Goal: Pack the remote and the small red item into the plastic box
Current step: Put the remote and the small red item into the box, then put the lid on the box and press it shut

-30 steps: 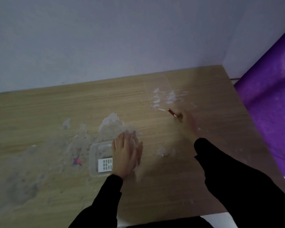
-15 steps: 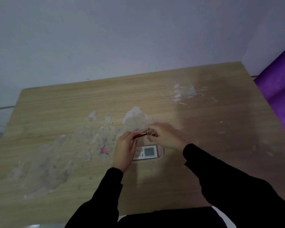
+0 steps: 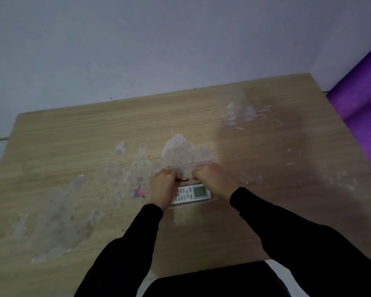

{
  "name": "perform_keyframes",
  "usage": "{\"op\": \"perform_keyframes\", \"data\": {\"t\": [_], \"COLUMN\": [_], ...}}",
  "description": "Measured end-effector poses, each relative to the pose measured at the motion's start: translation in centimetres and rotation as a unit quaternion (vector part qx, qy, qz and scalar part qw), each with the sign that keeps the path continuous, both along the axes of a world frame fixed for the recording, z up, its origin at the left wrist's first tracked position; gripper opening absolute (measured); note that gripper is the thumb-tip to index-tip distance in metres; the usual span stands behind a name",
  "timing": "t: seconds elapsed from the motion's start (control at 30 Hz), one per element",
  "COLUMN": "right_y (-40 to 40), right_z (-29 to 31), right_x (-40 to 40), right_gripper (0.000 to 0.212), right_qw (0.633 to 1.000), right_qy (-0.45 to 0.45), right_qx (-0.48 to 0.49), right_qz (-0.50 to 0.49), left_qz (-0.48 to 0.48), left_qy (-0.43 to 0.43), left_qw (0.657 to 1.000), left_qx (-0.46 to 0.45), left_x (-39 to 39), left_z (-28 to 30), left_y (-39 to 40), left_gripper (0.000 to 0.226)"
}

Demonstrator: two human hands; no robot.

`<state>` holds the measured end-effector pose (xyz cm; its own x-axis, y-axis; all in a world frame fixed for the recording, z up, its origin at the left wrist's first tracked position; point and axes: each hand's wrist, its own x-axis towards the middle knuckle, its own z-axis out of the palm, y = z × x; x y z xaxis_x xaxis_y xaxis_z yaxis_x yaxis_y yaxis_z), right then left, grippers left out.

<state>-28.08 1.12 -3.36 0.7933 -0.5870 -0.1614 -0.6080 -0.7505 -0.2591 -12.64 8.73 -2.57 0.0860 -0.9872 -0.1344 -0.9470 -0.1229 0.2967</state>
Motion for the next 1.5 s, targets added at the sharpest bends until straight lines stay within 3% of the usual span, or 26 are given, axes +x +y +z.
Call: {"op": "perform_keyframes", "data": {"t": [0.2,0.33,0.43,0.6,0.7,0.8,0.9,1.0,1.1,1.33,1.5], "right_y": [-0.1,-0.3,-0.3,-3.2,-6.5,-10.5,-13.9,-15.7,-16.3,-15.8,-12.4], "right_z": [-0.9,-2.0,-1.6,0.0,-0.6,-1.1,-1.0,-0.9,-1.4,-3.4,-1.4], "right_x": [0.2,-0.2,-0.7,-2.1,-3.5,-4.5,-4.7,-4.4,-4.1,-4.6,-4.6], "right_gripper": [0.007,0.006,0.005,0.013,0.022,0.042,0.052,0.040,0.027,0.024,0.023], "right_qw": [0.999,0.999,0.996,0.967,0.961,0.973,0.967,0.963,0.959,0.932,0.925], "right_qy": [0.004,0.001,-0.083,-0.205,-0.162,-0.041,0.007,0.013,0.011,0.002,-0.184], "right_qx": [-0.043,-0.050,-0.033,0.022,0.017,-0.007,0.006,0.023,-0.018,-0.067,-0.057], "right_qz": [0.009,0.015,0.003,-0.146,-0.223,-0.228,-0.253,-0.269,-0.284,-0.357,-0.327], "left_qz": [-0.013,-0.012,-0.009,-0.011,-0.007,0.010,0.020,0.023,0.033,0.051,0.061], "left_qy": [-0.060,-0.056,-0.031,0.035,0.038,0.038,0.035,0.045,0.059,0.088,0.108], "left_qw": [0.997,0.998,0.999,0.994,0.993,0.996,0.999,0.999,0.997,0.994,0.992], "left_qx": [0.040,0.040,0.011,-0.101,-0.112,-0.079,-0.030,0.007,0.034,0.034,0.030], "left_x": [0.0,0.3,0.3,1.0,1.3,1.9,3.4,4.8,5.4,5.9,6.0], "left_z": [0.1,-0.2,0.3,1.4,1.4,0.6,-0.6,-1.6,-1.8,-2.3,-2.3], "left_y": [-0.7,-0.6,-0.7,-1.8,-2.9,-4.3,-5.7,-6.6,-7.3,-7.1,-6.9], "left_gripper": [0.019,0.020,0.018,0.012,0.018,0.029,0.046,0.051,0.049,0.060,0.057]}}
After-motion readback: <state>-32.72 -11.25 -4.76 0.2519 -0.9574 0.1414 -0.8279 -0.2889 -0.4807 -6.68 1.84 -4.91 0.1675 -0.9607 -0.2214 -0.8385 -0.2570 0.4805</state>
